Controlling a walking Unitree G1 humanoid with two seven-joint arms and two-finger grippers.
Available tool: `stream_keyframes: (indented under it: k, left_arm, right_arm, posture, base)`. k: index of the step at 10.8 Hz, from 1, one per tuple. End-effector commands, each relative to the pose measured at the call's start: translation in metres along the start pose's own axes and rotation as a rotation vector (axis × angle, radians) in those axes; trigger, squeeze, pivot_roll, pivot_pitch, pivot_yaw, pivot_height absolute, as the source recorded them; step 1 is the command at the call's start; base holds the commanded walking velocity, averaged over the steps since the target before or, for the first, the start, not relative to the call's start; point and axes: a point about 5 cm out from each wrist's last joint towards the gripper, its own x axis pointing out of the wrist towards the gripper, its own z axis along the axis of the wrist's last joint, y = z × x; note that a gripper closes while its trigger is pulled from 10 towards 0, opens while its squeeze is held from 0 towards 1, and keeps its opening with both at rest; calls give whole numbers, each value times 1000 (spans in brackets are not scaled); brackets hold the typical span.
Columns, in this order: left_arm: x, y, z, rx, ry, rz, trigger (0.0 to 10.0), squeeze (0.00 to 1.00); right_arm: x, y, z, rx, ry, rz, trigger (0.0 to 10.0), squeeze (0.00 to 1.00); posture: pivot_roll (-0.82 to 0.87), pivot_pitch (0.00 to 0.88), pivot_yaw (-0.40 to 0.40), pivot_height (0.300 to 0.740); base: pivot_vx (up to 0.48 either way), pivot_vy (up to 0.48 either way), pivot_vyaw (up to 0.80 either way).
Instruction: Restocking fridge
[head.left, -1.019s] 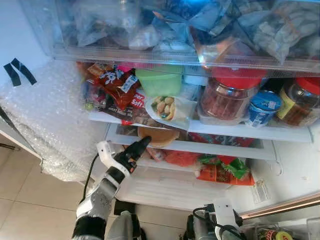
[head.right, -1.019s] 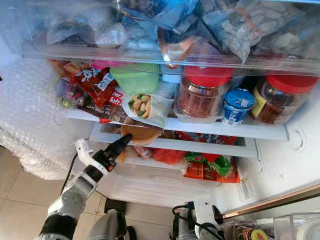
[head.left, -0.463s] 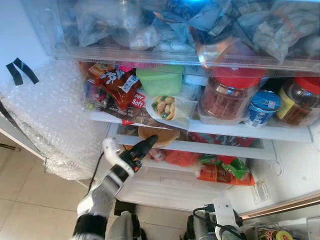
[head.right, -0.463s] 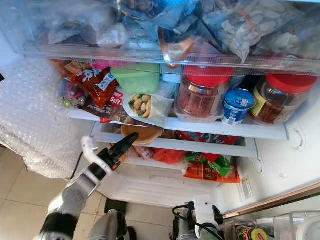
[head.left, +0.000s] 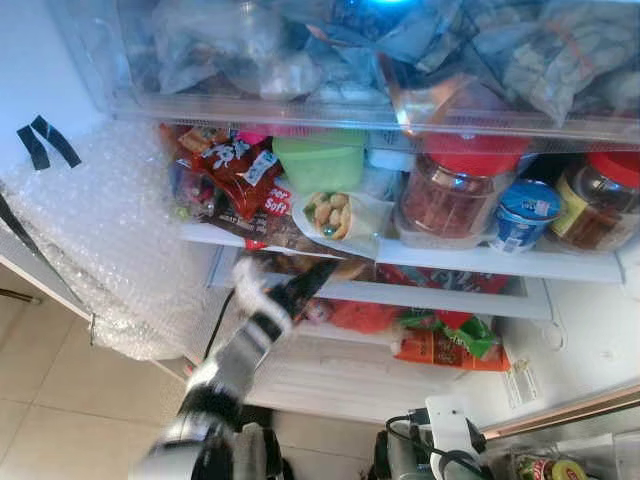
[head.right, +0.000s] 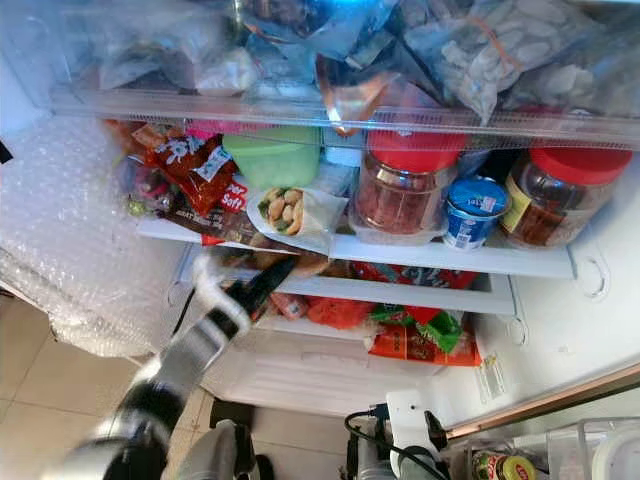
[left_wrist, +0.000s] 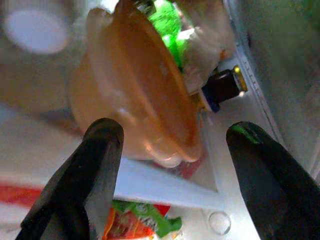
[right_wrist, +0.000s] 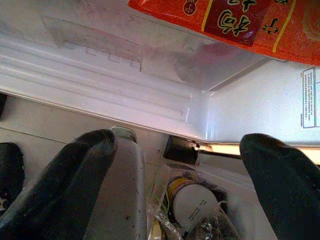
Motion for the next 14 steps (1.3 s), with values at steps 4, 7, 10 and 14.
stream_keyframes:
  k: [4,7,10,14]
  left_arm:
    - [9,0,1,42,42,5,10000,0]
    - [-14,5,7,154,59,-90,10000,0]
    - [-37,-3,4,284,107,-139,10000,0]
    - [-60,-7,-15,621,279,-94,10000,0]
  right_arm:
    - [-14,15,-40,-13,160,54,10000,0]
    - [-14,16,-40,-13,162,57,10000,0]
    - [-14,16,-39,-14,157,61,10000,0]
    - [-14,17,-40,-19,160,63,10000,0]
  posture:
    - [-166,187,66,654]
    - [-142,191,64,654]
    - [-140,190,69,654]
    - [-130,183,74,654]
  base:
    - [0,0,0]
    - [0,0,0]
    - [0,0,0]
    - [0,0,0]
